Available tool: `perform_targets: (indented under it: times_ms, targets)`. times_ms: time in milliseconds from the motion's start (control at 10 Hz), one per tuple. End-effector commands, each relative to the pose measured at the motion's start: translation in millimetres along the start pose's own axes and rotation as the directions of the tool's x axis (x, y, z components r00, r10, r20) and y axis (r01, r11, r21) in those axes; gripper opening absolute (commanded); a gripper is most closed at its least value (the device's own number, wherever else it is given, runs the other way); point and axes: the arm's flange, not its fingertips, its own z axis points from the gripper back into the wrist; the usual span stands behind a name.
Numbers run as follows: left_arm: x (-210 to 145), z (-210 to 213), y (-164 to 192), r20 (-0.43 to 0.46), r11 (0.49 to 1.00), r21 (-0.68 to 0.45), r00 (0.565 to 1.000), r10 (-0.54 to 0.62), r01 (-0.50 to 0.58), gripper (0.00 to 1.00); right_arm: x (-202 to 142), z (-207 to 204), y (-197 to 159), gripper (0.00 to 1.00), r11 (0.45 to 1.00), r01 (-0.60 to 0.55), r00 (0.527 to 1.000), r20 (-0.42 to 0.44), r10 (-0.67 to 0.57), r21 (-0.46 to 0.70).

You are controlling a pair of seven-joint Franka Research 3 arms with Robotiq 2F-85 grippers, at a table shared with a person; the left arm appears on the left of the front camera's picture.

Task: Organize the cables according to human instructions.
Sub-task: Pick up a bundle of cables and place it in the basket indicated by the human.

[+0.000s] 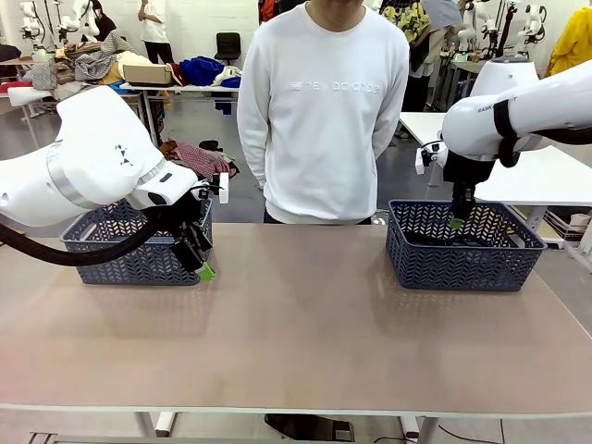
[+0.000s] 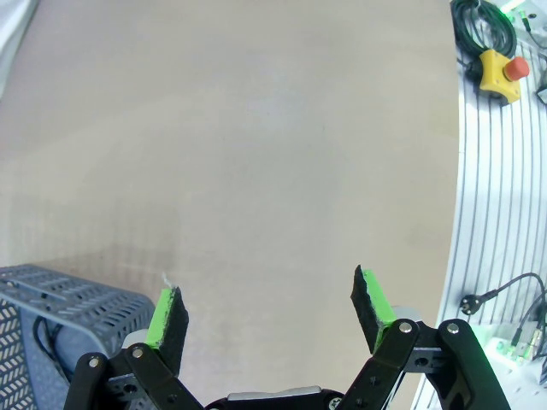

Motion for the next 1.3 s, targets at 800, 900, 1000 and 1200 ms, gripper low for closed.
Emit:
perform_targets:
  times_ms: [800,900,1000,1200]
  targets:
    - [-1.5,1.1,-0.5,0.010,1.000,0.006,1.000,0.012,-0.013,1.00,-2.9,-2.1,1.0,1.00,0.999,-0.019,1.000,0.023,0.019,0.038]
    - [-1.5,1.1,-0.5,0.010,1.000,0.006,1.000,0.012,-0.013,1.00,-2.9,-2.1,1.0,1.00,0.999,-0.019,1.000,0.023,0.019,0.038]
    - [-1.5,1.1,-0.5,0.010,1.000,0.006,1.000,0.012,-0.013,1.00,-2.9,-2.1,1.0,1.00,0.999,-0.019,1.000,0.023,0.019,0.038]
    - [-1.5,1.1,-0.5,0.010,1.000,0.006,1.000,0.012,-0.013,1.00,-2.9,-2.1,1.0,1.00,0.999,-0.019,1.000,0.023,0.019,0.038]
